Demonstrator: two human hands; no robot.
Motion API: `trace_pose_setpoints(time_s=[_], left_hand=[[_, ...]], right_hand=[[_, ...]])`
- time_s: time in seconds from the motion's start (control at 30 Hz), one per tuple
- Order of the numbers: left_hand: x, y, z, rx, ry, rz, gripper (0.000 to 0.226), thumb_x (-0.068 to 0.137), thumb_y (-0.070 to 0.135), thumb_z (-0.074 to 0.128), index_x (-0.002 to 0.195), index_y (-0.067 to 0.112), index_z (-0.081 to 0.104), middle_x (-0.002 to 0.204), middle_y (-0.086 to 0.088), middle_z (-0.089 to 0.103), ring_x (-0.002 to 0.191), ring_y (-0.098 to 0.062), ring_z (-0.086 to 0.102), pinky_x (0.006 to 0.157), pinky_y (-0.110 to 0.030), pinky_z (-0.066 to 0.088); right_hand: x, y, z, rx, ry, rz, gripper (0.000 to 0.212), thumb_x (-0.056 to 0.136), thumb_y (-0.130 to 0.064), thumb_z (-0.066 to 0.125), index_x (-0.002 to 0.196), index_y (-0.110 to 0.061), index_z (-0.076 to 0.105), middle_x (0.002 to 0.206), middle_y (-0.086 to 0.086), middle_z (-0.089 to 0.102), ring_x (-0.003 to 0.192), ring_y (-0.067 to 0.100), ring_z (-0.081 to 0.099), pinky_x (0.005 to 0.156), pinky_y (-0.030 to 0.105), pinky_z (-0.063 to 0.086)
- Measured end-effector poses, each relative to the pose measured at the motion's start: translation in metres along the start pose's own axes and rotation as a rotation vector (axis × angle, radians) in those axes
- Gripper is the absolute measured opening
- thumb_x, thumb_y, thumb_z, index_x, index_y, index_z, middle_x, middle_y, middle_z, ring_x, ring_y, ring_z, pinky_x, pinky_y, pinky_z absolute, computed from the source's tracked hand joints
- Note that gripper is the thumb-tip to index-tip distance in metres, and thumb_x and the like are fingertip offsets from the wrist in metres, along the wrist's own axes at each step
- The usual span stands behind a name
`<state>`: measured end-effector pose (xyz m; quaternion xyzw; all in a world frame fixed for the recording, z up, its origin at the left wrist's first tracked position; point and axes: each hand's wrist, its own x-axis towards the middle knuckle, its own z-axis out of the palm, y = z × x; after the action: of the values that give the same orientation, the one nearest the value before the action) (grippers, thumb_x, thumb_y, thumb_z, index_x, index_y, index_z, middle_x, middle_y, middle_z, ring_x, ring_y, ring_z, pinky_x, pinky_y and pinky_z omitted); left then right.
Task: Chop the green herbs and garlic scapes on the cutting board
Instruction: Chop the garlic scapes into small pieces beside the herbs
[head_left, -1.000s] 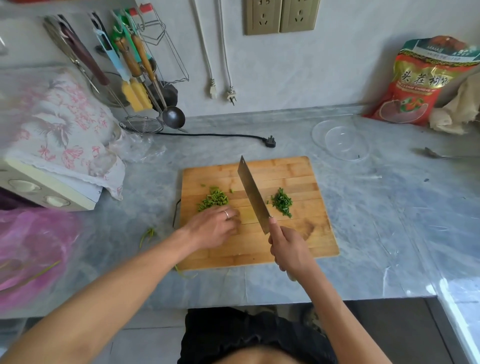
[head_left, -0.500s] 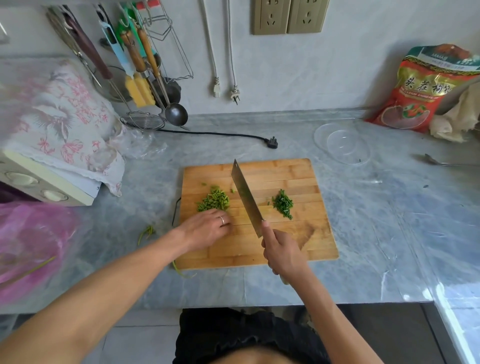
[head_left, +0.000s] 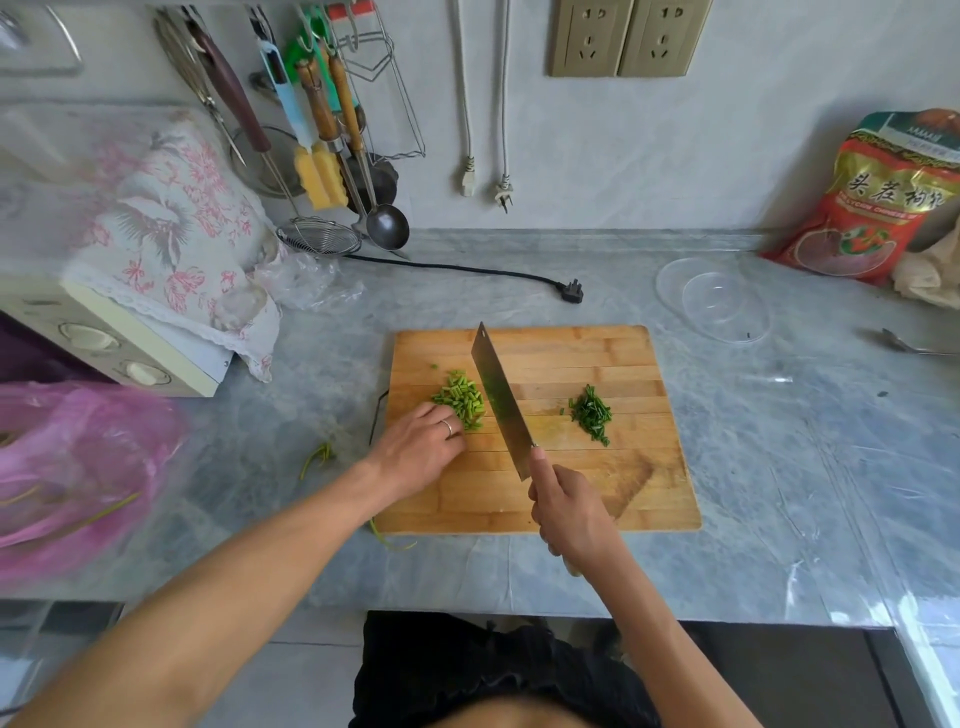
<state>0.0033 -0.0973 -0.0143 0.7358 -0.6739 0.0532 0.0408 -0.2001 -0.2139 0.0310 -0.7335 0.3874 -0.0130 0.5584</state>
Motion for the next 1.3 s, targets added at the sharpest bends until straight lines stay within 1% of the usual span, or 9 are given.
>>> trace_pose_setpoints(time_s=[0.2,0.3,0.4,0.5,0.6,0.87,1.0,1.1,1.3], left_hand=[[-0.018,0.015,-0.008,-0.293,0.312,-0.534,0.013,0.079,0.005,0.074,0.092,0.010,0.076,0.090,-0.002,0.070,0.083,-0.024,0.064,0.073,-0.036,0.054],[-0.046,0.015,-0.003,-0.330,0.230,-0.768,0.023,0.080,0.012,0.074,0.103,0.010,0.074,0.100,-0.006,0.067,0.089,-0.028,0.066,0.074,-0.038,0.055],[-0.065,0.017,0.005,-0.365,0.130,-0.866,0.024,0.084,0.017,0.073,0.107,0.010,0.073,0.103,-0.007,0.062,0.091,-0.028,0.063,0.073,-0.039,0.054],[-0.069,0.028,0.005,-0.395,0.146,-0.893,0.007,0.084,0.009,0.071,0.089,0.014,0.073,0.089,-0.003,0.060,0.083,-0.028,0.062,0.064,-0.038,0.052],[-0.064,0.045,-0.003,-0.417,0.186,-0.895,0.010,0.084,0.009,0.070,0.083,0.019,0.070,0.086,0.002,0.062,0.081,-0.023,0.062,0.060,-0.036,0.051],[-0.005,0.078,0.004,-0.573,0.177,-0.745,0.010,0.088,0.008,0.066,0.093,0.014,0.072,0.094,-0.001,0.069,0.084,-0.019,0.065,0.070,-0.032,0.052],[-0.023,0.077,0.006,-0.606,0.227,-0.763,0.014,0.086,0.014,0.069,0.099,0.017,0.074,0.097,0.006,0.066,0.079,-0.009,0.062,0.066,-0.016,0.046],[-0.035,0.075,0.009,-0.535,0.154,-0.659,0.019,0.085,0.015,0.073,0.104,0.014,0.076,0.099,0.003,0.064,0.081,-0.015,0.063,0.062,-0.025,0.048],[-0.008,0.081,0.014,-0.510,0.134,-0.681,0.011,0.089,0.015,0.069,0.096,0.014,0.077,0.091,0.000,0.065,0.084,-0.023,0.063,0.062,-0.036,0.052]], right_hand=[[-0.006,0.005,0.004,-0.033,0.013,-0.014,0.065,0.093,-0.068,0.027,0.068,-0.012,0.048,0.056,0.000,0.047,0.050,0.015,0.041,0.052,0.032,0.036],[-0.006,0.008,0.005,-0.057,0.015,-0.014,0.067,0.091,-0.071,0.025,0.068,-0.012,0.049,0.055,0.001,0.047,0.050,0.016,0.042,0.052,0.032,0.036],[-0.008,0.010,0.008,-0.051,0.001,-0.006,0.066,0.092,-0.069,0.027,0.068,-0.012,0.050,0.056,0.001,0.048,0.051,0.016,0.043,0.052,0.033,0.038],[-0.008,0.013,0.009,-0.047,-0.005,0.002,0.067,0.092,-0.069,0.027,0.069,-0.012,0.051,0.056,0.000,0.048,0.051,0.015,0.043,0.053,0.033,0.039],[-0.009,0.015,0.012,-0.049,-0.010,0.001,0.069,0.090,-0.071,0.027,0.069,-0.010,0.052,0.056,0.001,0.048,0.051,0.016,0.043,0.053,0.034,0.038],[-0.019,0.024,-0.001,-0.033,0.063,0.050,0.062,0.097,-0.062,0.030,0.069,-0.009,0.048,0.059,0.006,0.045,0.054,0.019,0.040,0.055,0.035,0.037],[-0.024,0.031,-0.005,-0.008,0.083,0.056,0.062,0.095,-0.065,0.029,0.070,-0.011,0.045,0.058,0.006,0.039,0.052,0.018,0.036,0.052,0.033,0.034],[-0.026,0.036,-0.003,0.001,0.072,0.057,0.062,0.093,-0.067,0.029,0.071,-0.012,0.043,0.060,0.006,0.036,0.053,0.017,0.033,0.052,0.033,0.031],[-0.025,0.031,0.000,-0.005,0.068,0.042,0.065,0.098,-0.060,0.029,0.073,-0.003,0.047,0.061,0.008,0.039,0.055,0.020,0.037,0.053,0.034,0.032]])
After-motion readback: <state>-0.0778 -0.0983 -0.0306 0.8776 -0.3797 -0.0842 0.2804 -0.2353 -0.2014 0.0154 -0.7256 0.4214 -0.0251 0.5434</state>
